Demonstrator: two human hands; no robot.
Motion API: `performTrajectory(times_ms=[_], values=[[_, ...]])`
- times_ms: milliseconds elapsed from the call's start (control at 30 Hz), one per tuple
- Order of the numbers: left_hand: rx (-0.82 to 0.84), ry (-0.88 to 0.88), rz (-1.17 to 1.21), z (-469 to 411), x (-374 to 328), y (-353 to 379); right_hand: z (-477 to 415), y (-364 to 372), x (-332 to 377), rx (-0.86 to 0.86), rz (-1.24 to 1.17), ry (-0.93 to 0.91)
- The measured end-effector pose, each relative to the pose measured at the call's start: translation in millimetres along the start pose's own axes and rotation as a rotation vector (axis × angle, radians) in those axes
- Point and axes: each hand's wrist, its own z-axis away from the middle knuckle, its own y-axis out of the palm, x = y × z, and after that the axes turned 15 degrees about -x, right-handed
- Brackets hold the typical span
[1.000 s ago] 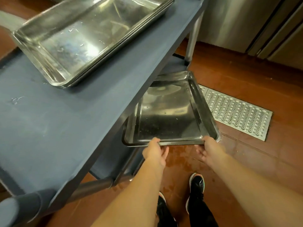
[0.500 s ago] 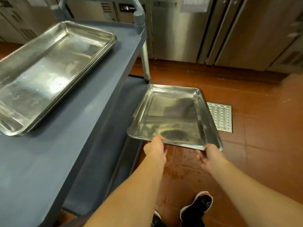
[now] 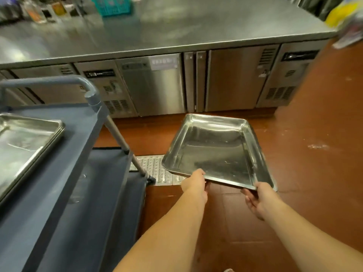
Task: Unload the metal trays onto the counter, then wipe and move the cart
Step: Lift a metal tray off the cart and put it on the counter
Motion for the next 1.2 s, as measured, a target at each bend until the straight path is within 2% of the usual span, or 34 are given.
performTrajectory(times_ms=[167,367,600,867,1200], values=[[0.073,0.043,-0.098,35.4,-5.3,79.0,-17.4,-18.1,74.6,-0.065,-0.103,0.017],[0.162,0.051,-0.099,71.5,-38.7,151.2,-12.7,-8.7,147.8,-0.058,-0.222,-0.061],[0.214,0.146,-0.095,81.9,-128.4,233.8,4.0,57.0,253.0,-0.055,-0.301,-0.154],[0.331,0.163,-0.129,70.3,-230.2,318.8,18.8,137.6,347.2,-0.054,-0.366,-0.235],[0.303,0.09,-0.112,50.1,-270.6,430.7,-31.9,201.0,442.5,-0.019,-0.334,-0.142]])
